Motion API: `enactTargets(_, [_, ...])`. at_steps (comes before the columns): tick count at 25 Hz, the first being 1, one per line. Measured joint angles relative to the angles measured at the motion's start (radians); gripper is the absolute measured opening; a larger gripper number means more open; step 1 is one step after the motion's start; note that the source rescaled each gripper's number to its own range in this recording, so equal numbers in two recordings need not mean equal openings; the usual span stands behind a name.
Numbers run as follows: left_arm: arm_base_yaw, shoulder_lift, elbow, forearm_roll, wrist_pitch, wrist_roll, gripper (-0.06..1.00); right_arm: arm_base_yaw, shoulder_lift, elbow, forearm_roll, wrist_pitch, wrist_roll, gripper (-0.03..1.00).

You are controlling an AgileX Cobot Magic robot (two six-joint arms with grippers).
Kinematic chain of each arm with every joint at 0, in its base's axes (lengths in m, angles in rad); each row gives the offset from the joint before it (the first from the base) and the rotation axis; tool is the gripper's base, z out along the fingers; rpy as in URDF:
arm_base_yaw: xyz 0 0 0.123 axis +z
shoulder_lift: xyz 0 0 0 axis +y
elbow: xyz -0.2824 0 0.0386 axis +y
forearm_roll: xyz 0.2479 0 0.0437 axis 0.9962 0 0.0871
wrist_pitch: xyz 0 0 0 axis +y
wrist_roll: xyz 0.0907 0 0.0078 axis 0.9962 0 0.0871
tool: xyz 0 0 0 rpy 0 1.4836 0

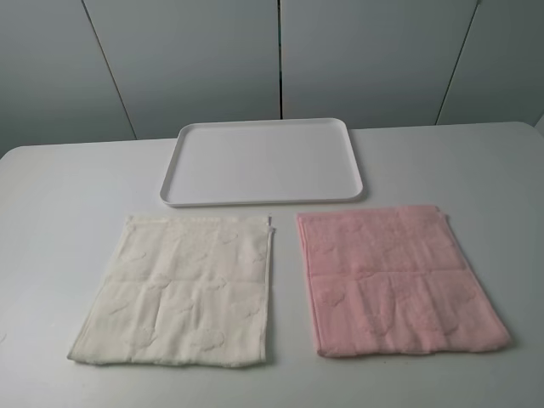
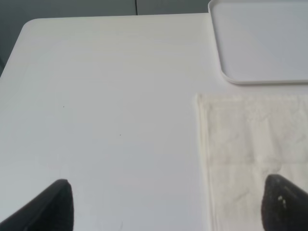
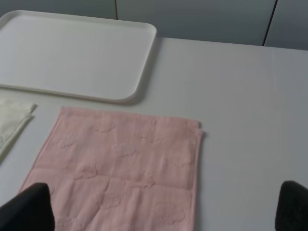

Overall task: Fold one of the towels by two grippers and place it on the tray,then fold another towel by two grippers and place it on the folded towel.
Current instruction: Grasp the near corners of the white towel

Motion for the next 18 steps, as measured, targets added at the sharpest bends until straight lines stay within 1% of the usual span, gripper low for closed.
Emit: enactTargets(18, [0.0,0.0,0.0,0.0,0.0,0.0,1.0,0.0,0.0,0.0,0.0,0.0,0.0,1.0])
